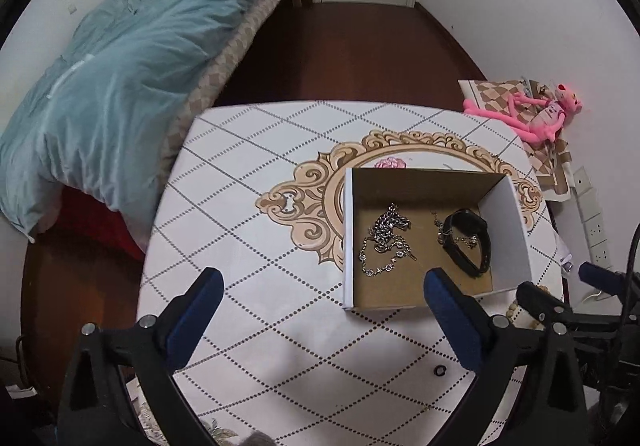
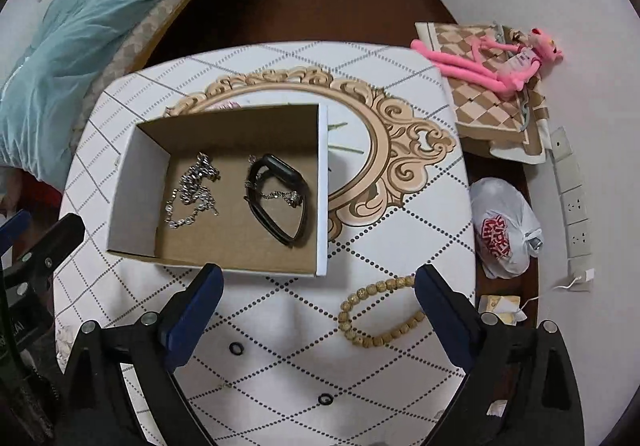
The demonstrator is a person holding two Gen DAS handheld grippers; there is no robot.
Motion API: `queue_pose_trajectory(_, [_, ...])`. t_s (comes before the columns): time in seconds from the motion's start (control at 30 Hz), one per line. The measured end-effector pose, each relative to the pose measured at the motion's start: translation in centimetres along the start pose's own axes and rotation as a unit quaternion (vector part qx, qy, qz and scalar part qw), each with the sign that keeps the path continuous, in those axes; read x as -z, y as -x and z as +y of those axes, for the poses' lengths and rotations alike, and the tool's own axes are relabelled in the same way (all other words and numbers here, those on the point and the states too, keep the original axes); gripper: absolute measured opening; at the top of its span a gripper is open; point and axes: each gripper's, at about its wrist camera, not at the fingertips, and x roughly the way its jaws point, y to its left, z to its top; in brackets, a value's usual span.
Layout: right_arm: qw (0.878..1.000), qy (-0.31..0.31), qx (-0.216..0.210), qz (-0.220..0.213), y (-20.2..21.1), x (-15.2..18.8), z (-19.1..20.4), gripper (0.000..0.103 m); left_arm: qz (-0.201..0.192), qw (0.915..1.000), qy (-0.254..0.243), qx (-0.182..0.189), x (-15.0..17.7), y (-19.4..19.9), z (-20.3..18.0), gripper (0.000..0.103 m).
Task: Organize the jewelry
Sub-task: 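Lift both open tools up and away from the box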
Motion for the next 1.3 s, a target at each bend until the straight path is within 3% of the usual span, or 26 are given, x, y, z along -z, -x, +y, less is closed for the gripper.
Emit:
queue_pose_trajectory(0.43, [0.994,-0.010,0.022,-0.111,10.5,3.4,-0.4,0.097,-0.066,0.9977,0.010,-0.007,2.5,8.0,0.4,0.102])
queue_pose_trajectory(0.83, [0.986,-0.020,0.005,-0.166,16.6,6.7,-0.9,0.098,-0.111,0.9937,0.011,-0.001,4.4,13.5,-0.3,0.102])
queue_pose_trajectory(0.97, [0.988,-0.028,-0.006,-0.154,15.6,7.4,-1.7,0.098,-0.111,0.9937,0.011,-0.017,5.0,12.7,-0.7,0.102])
queue_pose_trajectory(1.1, [0.992,-0.048,-0.011,-0.117,11.6,8.5,-3.4,0.098,-0.101,0.9943,0.007,-0.036,6.5,10.5,-1.1,0.102])
queue_pose_trajectory(1.3, [0.996,-0.071,-0.027,-0.052,4.0,11.7,-5.5,0.097,-0.037,0.9981,-0.004,-0.049,9.5,4.8,-2.4,0.102])
